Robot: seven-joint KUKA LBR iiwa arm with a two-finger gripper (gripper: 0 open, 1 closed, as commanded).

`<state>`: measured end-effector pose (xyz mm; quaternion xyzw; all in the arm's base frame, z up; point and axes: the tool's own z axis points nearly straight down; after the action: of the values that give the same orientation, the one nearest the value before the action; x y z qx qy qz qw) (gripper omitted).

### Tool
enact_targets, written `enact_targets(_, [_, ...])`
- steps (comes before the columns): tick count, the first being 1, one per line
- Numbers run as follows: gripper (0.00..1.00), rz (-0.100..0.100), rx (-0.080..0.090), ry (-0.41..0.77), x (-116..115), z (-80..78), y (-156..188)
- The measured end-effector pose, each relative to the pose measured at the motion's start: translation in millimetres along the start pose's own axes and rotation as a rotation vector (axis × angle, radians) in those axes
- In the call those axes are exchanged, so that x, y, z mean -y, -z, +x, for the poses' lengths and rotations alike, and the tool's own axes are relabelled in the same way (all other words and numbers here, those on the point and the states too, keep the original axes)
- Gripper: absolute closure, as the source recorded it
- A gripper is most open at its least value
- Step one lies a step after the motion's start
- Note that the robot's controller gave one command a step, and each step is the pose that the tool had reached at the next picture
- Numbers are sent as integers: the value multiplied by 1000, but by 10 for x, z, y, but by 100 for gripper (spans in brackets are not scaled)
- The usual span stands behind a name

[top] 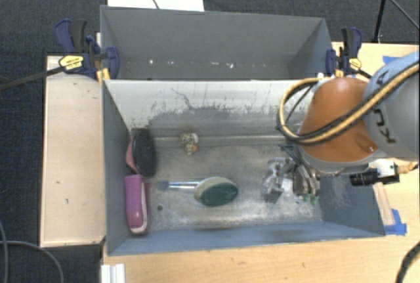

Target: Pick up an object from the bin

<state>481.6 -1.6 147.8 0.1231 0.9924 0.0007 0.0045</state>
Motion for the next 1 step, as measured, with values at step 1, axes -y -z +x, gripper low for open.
enact_targets(1, [100, 1, -3, 4, -4, -17, 237])
